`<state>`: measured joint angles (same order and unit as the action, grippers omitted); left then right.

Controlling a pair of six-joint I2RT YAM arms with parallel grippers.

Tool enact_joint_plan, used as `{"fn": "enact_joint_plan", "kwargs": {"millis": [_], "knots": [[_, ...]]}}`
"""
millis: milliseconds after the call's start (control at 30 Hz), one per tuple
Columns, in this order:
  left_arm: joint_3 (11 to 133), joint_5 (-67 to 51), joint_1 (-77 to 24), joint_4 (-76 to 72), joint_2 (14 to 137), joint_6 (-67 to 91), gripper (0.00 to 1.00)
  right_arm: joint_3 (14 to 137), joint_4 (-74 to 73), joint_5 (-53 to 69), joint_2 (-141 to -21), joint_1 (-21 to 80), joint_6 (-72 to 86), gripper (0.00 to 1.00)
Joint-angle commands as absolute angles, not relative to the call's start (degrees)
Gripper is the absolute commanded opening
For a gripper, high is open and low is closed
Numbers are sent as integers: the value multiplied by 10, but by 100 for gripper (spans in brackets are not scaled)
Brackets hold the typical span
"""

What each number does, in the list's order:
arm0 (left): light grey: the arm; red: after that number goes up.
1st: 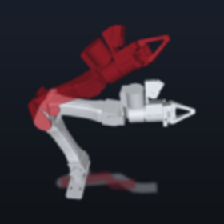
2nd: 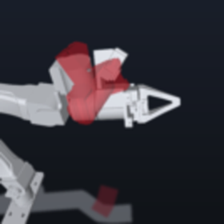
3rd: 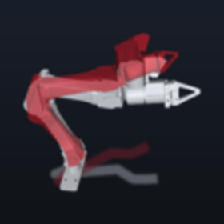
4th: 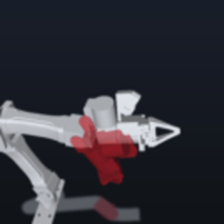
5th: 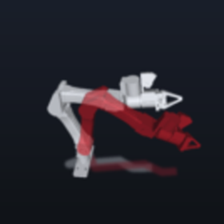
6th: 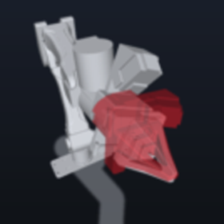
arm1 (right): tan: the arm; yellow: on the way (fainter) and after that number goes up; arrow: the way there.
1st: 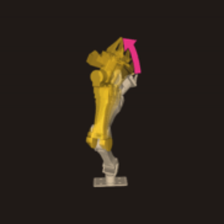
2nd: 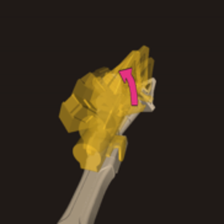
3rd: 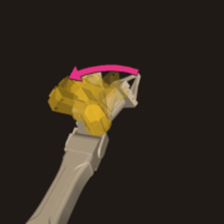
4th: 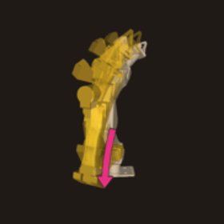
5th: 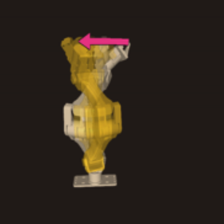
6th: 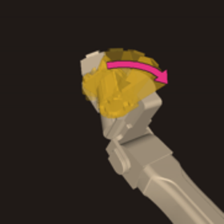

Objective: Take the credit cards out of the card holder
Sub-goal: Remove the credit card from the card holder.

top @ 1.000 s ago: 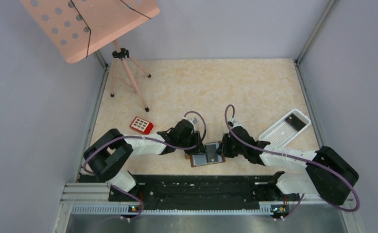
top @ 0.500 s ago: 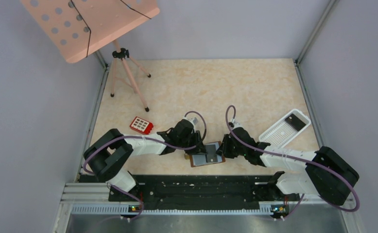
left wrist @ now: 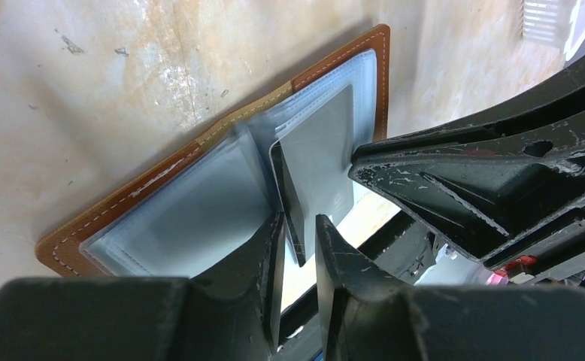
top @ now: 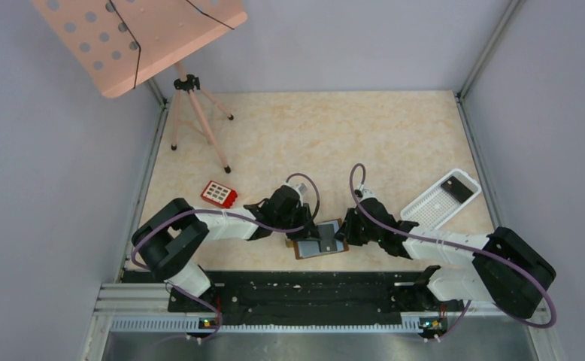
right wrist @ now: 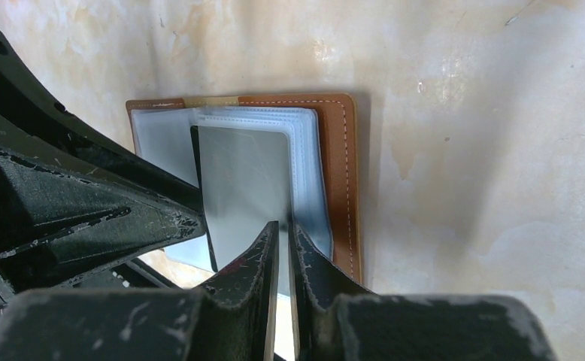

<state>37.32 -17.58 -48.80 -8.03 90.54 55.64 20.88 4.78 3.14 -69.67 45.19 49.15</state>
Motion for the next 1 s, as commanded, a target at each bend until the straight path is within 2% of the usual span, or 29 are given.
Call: {"fn": "enact_joint_plan", "kwargs": {"millis": [0, 167, 400, 467, 667, 967], "knots": [[371, -200, -491, -127, 909, 567, 24, 195, 49, 29, -701, 451, 492, 10], [366, -212, -491, -151, 912, 580, 15, 191, 54, 31, -704, 451, 494, 9], [352, -225, -491, -199, 914, 602, 12, 180, 57, 31, -697, 451, 499, 9], [351, -226, -491, -205, 914, 602, 13, 177, 59, 31, -694, 451, 501, 9], [353, -217, -494, -212, 932, 605, 26, 173, 62, 33, -689, 451, 504, 9], [359, -208, -499, -215, 949, 603, 28, 171, 65, 37, -686, 452, 506, 9]]}}
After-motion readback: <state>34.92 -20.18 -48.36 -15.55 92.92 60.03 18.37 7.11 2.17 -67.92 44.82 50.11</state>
